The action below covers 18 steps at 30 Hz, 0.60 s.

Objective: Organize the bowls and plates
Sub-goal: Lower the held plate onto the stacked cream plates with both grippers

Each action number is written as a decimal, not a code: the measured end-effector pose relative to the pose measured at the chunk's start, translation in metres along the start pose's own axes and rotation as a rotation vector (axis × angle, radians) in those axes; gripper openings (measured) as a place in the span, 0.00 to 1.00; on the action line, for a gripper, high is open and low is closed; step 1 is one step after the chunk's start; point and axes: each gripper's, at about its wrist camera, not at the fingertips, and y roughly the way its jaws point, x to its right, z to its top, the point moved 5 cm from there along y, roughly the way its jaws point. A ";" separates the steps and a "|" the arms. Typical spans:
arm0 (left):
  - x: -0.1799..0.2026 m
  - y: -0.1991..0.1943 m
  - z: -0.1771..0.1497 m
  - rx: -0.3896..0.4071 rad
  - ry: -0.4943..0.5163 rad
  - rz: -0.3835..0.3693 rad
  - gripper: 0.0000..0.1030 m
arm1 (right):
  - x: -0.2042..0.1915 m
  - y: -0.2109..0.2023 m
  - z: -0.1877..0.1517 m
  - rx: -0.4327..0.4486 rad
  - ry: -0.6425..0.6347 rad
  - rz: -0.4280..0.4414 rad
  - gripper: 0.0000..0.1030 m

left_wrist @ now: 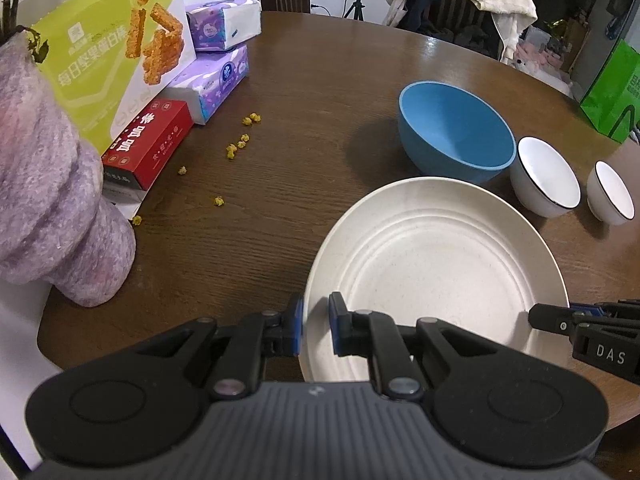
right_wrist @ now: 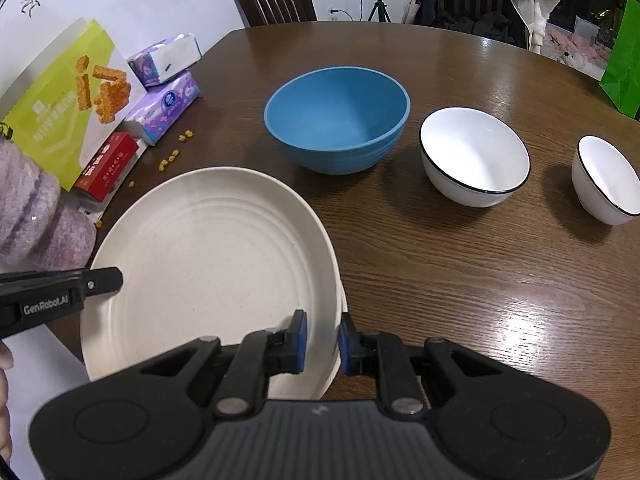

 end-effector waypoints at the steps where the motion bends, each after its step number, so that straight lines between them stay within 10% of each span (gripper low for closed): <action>1: -0.001 0.001 0.000 -0.001 0.002 0.000 0.13 | 0.001 0.001 -0.001 -0.001 0.003 0.001 0.15; 18: -0.004 0.037 -0.010 -0.048 0.036 -0.009 0.13 | -0.004 0.030 -0.010 -0.038 -0.004 -0.033 0.16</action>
